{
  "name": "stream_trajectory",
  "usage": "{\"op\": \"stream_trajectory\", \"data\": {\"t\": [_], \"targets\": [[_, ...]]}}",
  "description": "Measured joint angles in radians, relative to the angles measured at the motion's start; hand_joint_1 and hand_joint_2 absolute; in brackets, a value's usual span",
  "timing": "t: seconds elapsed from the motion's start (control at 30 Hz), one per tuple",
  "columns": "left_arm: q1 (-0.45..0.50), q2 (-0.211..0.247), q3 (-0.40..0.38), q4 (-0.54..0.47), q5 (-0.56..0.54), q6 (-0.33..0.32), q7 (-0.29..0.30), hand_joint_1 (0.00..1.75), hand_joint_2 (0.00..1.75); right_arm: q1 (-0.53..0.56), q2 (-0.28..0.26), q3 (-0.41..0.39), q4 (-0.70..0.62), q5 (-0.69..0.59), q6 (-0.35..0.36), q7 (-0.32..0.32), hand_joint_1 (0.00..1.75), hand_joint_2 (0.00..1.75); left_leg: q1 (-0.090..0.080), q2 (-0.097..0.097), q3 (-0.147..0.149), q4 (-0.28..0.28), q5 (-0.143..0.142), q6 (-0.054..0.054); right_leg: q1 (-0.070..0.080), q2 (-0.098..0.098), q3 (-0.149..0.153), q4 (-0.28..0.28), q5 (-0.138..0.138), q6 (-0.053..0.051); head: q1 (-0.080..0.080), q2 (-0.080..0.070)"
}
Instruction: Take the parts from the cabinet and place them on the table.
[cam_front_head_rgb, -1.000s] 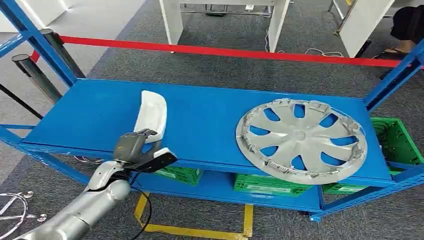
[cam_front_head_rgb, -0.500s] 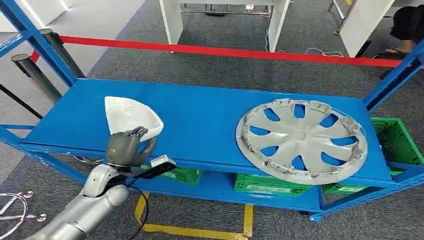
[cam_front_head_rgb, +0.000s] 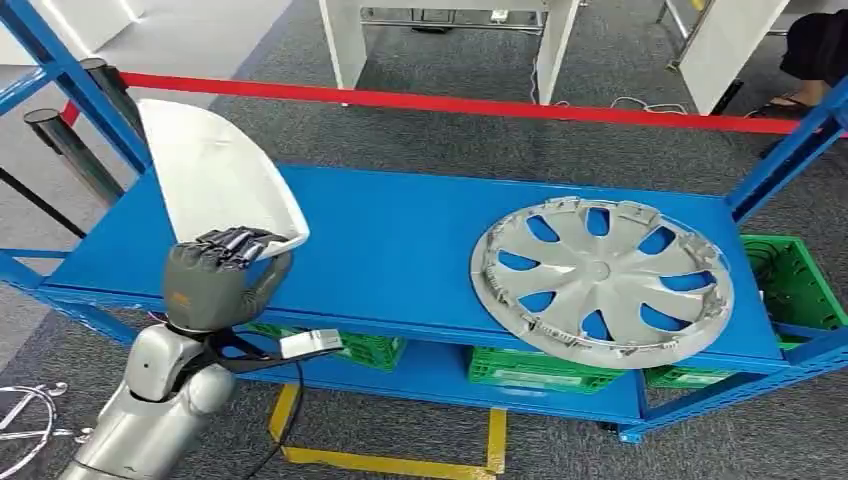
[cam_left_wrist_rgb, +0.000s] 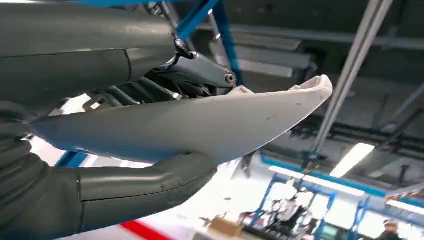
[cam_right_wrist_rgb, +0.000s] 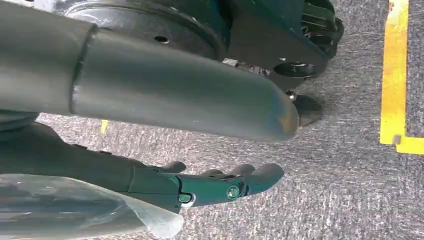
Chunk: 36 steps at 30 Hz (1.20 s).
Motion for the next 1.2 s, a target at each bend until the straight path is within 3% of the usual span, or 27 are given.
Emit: {"op": "stream_trajectory", "data": {"t": [0.13,0.43,0.7,0.83,1.2], "targets": [[0.003,-0.008,0.010,-0.068,-0.014,0.000,-0.038,1.75,1.75,0.000,0.000,0.000,0.000,0.000,-0.002,-0.003,0.00,0.00,0.000,0.000,0.000,0.000,0.000,0.000,0.000,0.000,0.000,0.000,0.000,0.000,0.000,0.000],[0.004,-0.009,0.006,-0.160,-0.046,0.000,-0.026,1.75,1.75,-0.001,0.000,-0.007,0.000,0.001,-0.002,-0.006,0.00,0.00,0.000,0.000,0.000,0.000,0.000,0.000,0.000,0.000,0.000,0.000,0.000,0.000,0.000,0.000],[0.009,0.000,-0.022,-0.162,-0.014,-0.002,0.053,1.75,1.75,-0.001,0.000,-0.020,0.000,-0.003,-0.002,-0.006,0.00,0.00,0.000,0.000,0.000,0.000,0.000,0.000,0.000,0.000,0.000,0.000,0.000,0.000,0.000,0.000],[0.008,0.027,-0.063,-0.145,0.024,-0.001,0.108,1.75,1.75,-0.001,0.000,-0.026,0.000,-0.005,-0.002,-0.007,0.00,0.00,0.000,0.000,0.000,0.000,0.000,0.000,0.000,0.000,0.000,0.000,0.000,0.000,0.000,0.000],[0.010,0.068,-0.122,-0.133,0.047,-0.001,0.115,1.75,1.75,-0.001,0.000,-0.033,0.000,-0.005,-0.002,-0.009,0.00,0.00,0.000,0.000,0.000,0.000,0.000,0.000,0.000,0.000,0.000,0.000,0.000,0.000,0.001,0.000]]}}
